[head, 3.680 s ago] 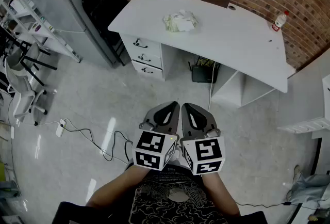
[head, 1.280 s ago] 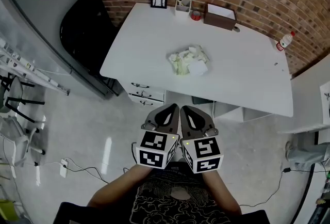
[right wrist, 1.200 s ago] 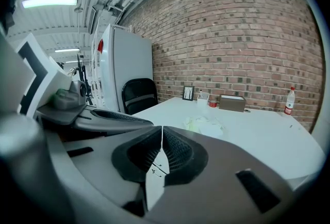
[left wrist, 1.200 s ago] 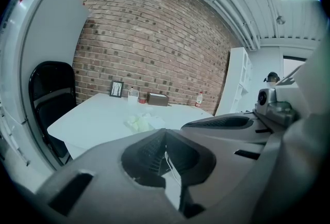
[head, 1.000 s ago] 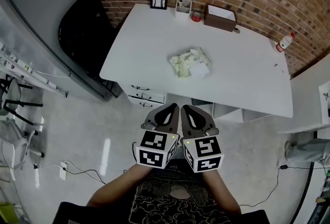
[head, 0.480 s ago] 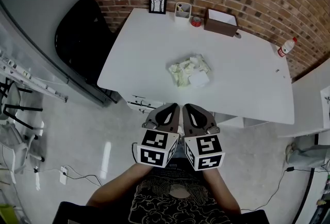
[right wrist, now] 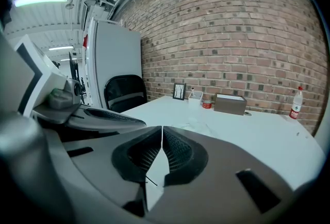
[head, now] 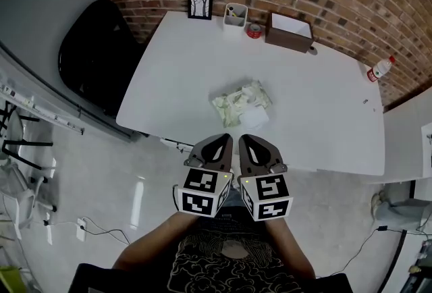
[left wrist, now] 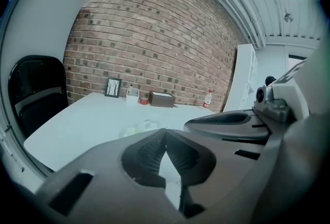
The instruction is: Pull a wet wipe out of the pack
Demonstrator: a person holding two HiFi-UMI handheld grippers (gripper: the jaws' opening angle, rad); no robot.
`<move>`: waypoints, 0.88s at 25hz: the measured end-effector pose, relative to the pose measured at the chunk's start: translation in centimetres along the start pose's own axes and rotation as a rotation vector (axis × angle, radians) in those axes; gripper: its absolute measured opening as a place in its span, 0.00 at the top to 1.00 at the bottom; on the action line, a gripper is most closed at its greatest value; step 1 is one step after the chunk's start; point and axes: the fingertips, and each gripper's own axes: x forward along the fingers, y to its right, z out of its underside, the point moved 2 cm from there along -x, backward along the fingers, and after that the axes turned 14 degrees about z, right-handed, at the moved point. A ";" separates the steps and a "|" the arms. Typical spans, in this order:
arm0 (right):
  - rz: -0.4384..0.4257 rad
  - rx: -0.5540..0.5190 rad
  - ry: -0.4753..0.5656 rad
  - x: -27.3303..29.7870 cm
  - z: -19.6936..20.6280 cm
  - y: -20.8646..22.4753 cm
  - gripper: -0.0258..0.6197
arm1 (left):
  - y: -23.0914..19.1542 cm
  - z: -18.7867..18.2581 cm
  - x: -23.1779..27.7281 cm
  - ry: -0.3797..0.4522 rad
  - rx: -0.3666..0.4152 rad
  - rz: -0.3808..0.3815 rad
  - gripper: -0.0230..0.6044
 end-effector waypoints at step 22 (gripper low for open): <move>-0.037 -0.070 -0.098 9.7 0.3 4.1 0.93 | -5.2 -0.3 8.1 -0.053 -0.080 -0.037 0.95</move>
